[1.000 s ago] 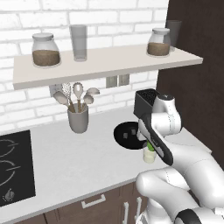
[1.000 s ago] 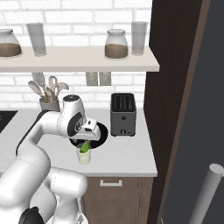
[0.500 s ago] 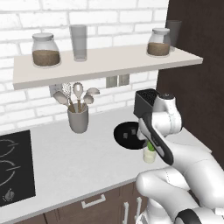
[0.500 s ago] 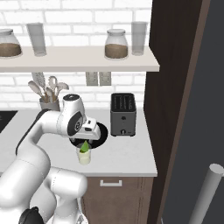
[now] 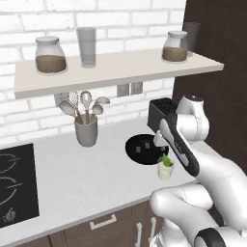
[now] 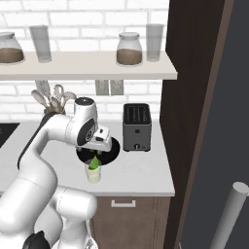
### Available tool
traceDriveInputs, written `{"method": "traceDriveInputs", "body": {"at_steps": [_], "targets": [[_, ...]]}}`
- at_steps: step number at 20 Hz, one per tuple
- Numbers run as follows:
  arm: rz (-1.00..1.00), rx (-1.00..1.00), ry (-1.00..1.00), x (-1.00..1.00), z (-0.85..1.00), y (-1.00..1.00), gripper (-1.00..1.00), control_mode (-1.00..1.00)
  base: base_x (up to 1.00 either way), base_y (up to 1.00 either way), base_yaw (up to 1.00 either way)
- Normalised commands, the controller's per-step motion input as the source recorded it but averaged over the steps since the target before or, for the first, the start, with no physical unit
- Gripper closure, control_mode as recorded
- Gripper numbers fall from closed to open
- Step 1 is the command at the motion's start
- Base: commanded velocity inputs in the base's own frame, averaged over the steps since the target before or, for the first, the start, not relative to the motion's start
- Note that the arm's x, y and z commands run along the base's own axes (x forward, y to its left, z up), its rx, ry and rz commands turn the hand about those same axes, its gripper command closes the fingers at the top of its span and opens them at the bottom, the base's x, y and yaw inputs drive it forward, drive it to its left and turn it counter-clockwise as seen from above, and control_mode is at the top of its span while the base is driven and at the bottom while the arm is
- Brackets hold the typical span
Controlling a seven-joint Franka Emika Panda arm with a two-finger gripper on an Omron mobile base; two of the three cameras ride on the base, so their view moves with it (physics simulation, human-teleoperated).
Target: Grab a lemon wedge from the fridge and one ice cube from the ice bowl, and put them in the glass of lemonade.
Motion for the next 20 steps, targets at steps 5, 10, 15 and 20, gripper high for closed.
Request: {"method": "traceDriveInputs", "body": {"at_steps": [5, 10, 15, 20], "targets": [[0.05, 0.06, -0.13, -0.25, 0.29, 0.07, -1.00, -1.00, 0.00, 0.00, 0.00], [0.00, 0.01, -0.07, -0.03, 0.15, 0.32, -1.00, -1.00, 0.00, 0.00, 0.00], [0.00, -0.03, 0.01, 0.62, 0.07, 0.55, -1.00, -1.00, 0.00, 0.00, 0.00], [0.00, -0.08, 0.10, 0.96, -0.02, 0.35, -1.00, -1.00, 0.00, 0.00, 0.00]]}}
